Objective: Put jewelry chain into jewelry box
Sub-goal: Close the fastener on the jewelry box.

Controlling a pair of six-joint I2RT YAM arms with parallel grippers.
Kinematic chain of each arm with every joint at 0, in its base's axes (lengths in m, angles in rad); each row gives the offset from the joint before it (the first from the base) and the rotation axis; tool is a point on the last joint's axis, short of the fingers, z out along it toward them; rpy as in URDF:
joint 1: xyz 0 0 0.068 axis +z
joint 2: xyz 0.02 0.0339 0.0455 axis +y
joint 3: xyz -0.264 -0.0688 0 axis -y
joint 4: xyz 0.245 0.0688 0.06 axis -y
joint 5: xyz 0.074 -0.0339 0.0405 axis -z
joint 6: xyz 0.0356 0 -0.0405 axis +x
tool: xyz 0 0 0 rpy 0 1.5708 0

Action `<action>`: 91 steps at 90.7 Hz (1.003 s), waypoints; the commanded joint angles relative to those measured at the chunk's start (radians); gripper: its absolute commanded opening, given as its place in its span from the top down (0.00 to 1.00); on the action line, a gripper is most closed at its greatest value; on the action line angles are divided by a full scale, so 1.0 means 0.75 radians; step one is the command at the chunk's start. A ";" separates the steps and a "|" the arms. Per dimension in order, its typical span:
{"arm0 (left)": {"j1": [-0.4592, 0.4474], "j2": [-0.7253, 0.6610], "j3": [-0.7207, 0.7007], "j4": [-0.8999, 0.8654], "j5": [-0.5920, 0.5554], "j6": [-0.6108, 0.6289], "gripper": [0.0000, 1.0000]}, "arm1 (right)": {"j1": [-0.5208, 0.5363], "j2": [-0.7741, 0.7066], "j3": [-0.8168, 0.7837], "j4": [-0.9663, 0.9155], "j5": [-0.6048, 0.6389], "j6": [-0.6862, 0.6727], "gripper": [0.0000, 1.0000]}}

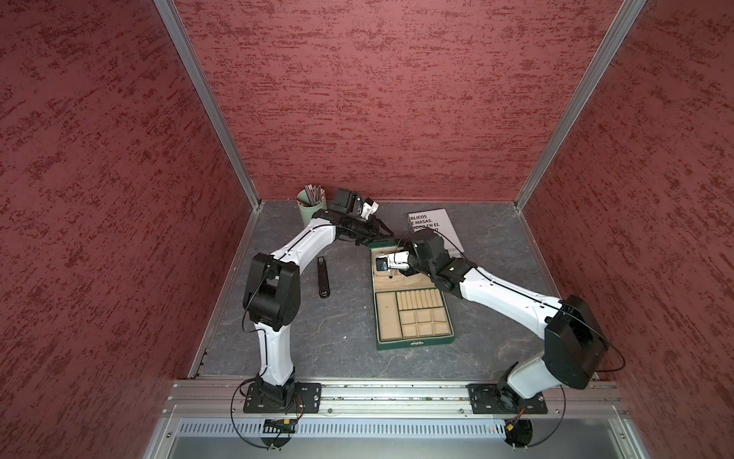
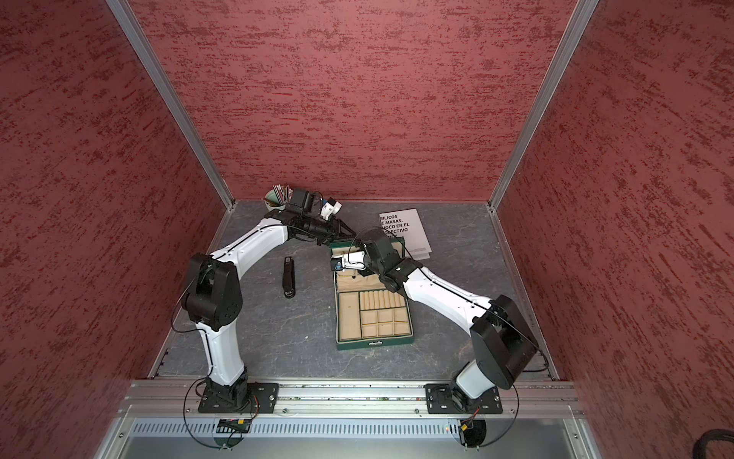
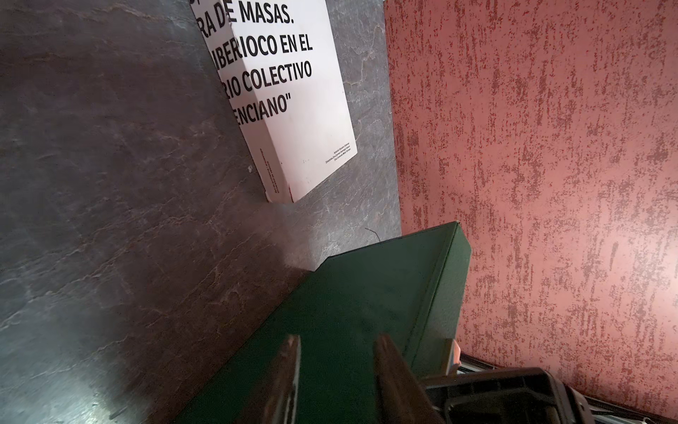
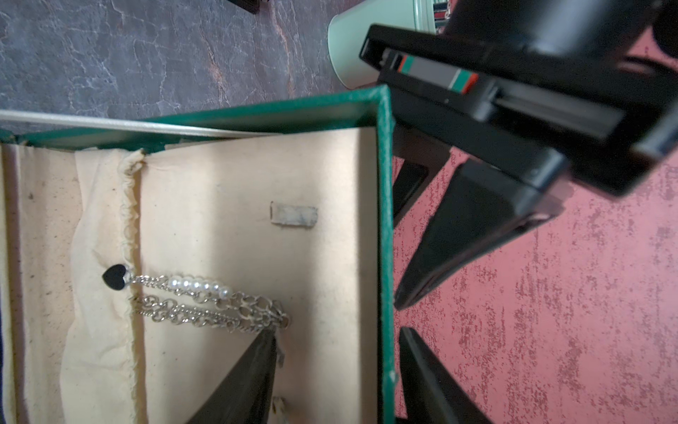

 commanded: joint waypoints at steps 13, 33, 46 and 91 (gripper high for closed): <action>-0.023 -0.037 -0.014 -0.010 0.025 0.029 0.64 | -0.006 -0.028 0.020 -0.003 -0.003 0.009 0.42; -0.024 -0.038 -0.011 -0.014 0.027 0.030 0.65 | -0.008 -0.034 0.023 -0.013 -0.004 0.011 0.56; -0.025 -0.038 -0.011 -0.015 0.026 0.031 0.65 | -0.007 -0.022 0.031 -0.015 -0.003 0.009 0.66; -0.025 -0.044 -0.013 -0.010 0.032 0.031 0.65 | -0.002 0.011 0.018 0.012 0.010 0.021 0.64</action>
